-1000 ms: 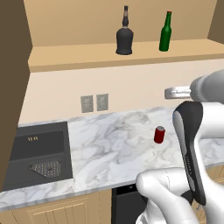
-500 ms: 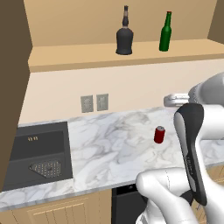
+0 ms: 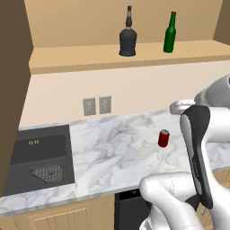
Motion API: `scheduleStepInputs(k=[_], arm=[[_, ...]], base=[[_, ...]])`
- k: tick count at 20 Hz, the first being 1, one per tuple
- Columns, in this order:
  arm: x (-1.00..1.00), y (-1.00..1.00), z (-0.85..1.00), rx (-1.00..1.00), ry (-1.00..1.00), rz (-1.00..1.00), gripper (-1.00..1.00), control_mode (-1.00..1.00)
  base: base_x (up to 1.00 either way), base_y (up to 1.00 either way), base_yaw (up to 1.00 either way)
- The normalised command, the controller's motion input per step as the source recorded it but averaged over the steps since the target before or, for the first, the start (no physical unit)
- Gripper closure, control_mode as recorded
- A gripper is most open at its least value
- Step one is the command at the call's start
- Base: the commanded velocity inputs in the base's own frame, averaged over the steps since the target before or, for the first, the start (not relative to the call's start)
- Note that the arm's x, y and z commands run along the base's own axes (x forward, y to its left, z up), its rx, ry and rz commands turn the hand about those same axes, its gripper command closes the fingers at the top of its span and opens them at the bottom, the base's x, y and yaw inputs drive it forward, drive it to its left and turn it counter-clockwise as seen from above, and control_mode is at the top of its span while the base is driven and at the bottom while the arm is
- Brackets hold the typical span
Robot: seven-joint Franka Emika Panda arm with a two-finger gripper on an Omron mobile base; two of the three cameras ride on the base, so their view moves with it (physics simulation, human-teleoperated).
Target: Sort all alcoholic drinks to one cabinet, and non-alcoholic drinks to the other.
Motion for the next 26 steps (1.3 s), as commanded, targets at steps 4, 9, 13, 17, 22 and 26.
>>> scheduleStepInputs(k=[4, 9, 13, 17, 22, 26], arm=[[0.00, -0.12, -0.31, -0.01, 0.03, 0.00, -1.00, -1.00], [0.00, -0.11, -0.31, 0.00, 0.05, 0.00, -1.00, -1.00], [0.00, -0.05, -0.33, -0.02, 0.04, 0.00, -1.00, -1.00], [0.00, -0.03, -0.35, -0.02, 0.05, 0.01, -1.00, -1.00], [0.00, -0.05, -0.29, 0.00, 0.06, 0.01, -1.00, -1.00], [0.06, 0.00, -0.27, 0.00, 0.05, 0.00, -1.00, -1.00]], base=[[0.00, 0.00, 0.00], [0.00, 0.00, 0.00], [0.00, 0.00, 0.00], [0.00, 0.00, 0.00], [0.00, 0.00, 0.00], [0.00, 0.00, 0.00]])
